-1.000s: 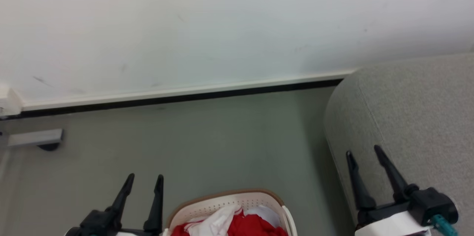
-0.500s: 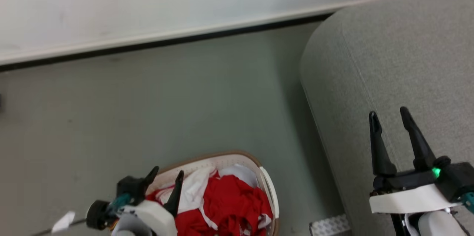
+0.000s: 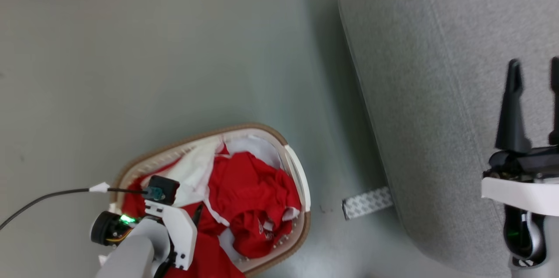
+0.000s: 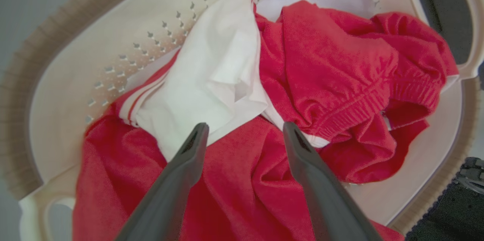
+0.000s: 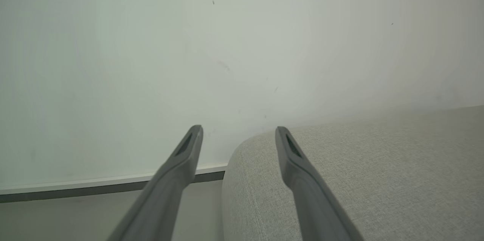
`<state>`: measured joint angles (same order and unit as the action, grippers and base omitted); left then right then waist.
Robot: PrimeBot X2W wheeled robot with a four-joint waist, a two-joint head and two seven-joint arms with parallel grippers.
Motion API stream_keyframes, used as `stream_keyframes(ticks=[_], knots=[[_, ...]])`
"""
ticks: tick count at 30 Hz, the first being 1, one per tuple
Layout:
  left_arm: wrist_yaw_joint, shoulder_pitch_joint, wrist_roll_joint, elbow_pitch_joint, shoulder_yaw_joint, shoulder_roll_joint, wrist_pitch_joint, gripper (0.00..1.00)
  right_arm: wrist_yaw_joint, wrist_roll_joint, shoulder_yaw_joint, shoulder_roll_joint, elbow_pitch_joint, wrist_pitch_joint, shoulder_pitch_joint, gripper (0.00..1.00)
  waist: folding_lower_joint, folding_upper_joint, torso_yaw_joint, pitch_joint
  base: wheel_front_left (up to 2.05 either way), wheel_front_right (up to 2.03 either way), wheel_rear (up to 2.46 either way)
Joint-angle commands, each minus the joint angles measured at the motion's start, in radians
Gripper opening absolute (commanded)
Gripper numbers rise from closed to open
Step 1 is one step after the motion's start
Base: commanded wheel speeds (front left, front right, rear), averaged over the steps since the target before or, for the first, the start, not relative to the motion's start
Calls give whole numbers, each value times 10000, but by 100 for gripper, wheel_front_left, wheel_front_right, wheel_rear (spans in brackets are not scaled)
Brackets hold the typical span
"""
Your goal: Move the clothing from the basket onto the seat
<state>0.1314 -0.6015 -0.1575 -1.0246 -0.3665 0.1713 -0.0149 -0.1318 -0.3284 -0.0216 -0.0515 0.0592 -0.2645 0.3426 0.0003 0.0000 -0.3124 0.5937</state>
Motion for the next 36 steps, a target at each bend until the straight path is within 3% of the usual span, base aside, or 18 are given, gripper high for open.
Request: stream_keyframes(ticks=[1, 13, 19, 20, 21, 22, 23, 29, 36], knots=[[-17, -182, -192, -149, -156, 114, 89, 100, 21, -85, -60, 18, 120, 3, 164, 100, -3, 0, -292, 766, 0, 0, 0], [-18, -1555, -590, -1555, -2184, 631, 1929, 100, 21, -420, 26, 12, 638, 1, 729, 100, -3, 0, -485, 2129, 0, 0, 0], [-16, -1858, -449, -1840, -3106, 665, 2211, 100, 21, -647, 177, 14, 510, 1, 781, 100, -3, 0, -647, 2299, 0, 0, 0], [-16, -1885, -501, -1868, -3186, 663, 2216, 77, 21, -670, 191, 12, 489, 1, 800, 100, -3, 0, -671, 2305, 0, 0, 0], [-16, -1895, -551, -1891, -3265, 653, 2215, 38, 21, -668, 203, 14, 469, 1, 820, 100, -3, 0, -686, 2308, 0, 0, 0], [-16, -1893, -592, -1899, -3348, 633, 2200, 6, 21, -683, 211, 14, 444, 3, 840, 100, -3, 0, -693, 2307, 0, 0, 0], [-14, -1899, -649, -1912, -3422, 615, 2177, 0, 21, -699, 216, 14, 421, 3, 854, 100, -3, 0, -691, 2298, 0, 0, 0], [-14, -1921, -936, -1868, -3794, 435, 1812, 0, 21, -559, 168, 12, 213, 1, 841, 100, -3, 0, -424, 1851, 0, 0, 0], [-14, -1456, -1470, -1794, -3939, -87, 742, 0, 21, -199, 264, 6, -174, 1, 761, 100, -3, 0, 243, 96, 0, 0, 0]])
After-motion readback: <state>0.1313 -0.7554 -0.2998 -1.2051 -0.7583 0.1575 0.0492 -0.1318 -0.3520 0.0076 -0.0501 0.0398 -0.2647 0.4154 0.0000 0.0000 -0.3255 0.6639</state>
